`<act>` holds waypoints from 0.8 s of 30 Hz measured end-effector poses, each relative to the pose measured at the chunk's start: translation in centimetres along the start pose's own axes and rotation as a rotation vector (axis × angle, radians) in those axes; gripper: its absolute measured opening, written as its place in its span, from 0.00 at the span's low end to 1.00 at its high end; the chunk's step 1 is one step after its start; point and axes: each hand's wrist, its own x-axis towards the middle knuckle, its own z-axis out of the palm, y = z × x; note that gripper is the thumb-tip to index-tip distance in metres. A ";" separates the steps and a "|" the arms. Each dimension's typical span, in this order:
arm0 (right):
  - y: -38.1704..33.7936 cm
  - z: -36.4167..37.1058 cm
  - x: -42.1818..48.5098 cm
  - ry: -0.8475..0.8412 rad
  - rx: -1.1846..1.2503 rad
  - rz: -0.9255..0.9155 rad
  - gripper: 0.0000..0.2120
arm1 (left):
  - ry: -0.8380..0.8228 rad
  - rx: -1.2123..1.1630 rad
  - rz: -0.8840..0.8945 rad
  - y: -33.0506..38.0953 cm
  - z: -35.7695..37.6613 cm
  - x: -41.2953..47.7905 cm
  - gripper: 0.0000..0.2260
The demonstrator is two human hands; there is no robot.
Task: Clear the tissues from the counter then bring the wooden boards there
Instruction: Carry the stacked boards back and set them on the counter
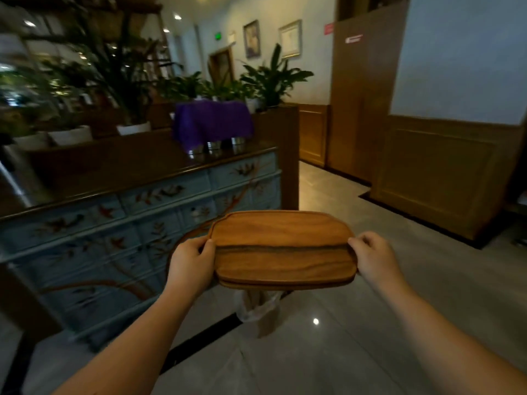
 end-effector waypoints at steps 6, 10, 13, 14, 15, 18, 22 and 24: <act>-3.6 8.6 10.6 -0.206 0.000 -0.084 0.10 | 0.127 -0.006 -0.125 -2.0 -2.2 7.5 0.14; -5.7 15.2 14.9 -0.298 -0.024 -0.141 0.10 | 0.217 0.001 -0.206 -4.8 -4.4 10.5 0.13; -7.2 20.5 17.1 -0.385 -0.026 -0.177 0.11 | 0.294 0.014 -0.264 -7.3 -6.4 12.6 0.14; -7.6 22.3 17.7 -0.409 -0.016 -0.184 0.12 | 0.314 0.016 -0.279 -8.4 -7.1 13.4 0.13; -8.1 24.4 18.2 -0.426 -0.007 -0.190 0.12 | 0.331 0.017 -0.296 -9.5 -7.9 14.2 0.12; -9.5 30.4 19.4 -0.473 0.024 -0.192 0.14 | 0.377 0.011 -0.337 -13.2 -10.3 17.2 0.12; -11.7 38.9 21.2 -0.503 0.025 -0.212 0.14 | 0.430 -0.017 -0.346 -18.1 -14.3 22.6 0.10; -13.1 43.0 22.2 -0.503 0.015 -0.221 0.14 | 0.428 -0.019 -0.335 -20.4 -16.4 25.6 0.09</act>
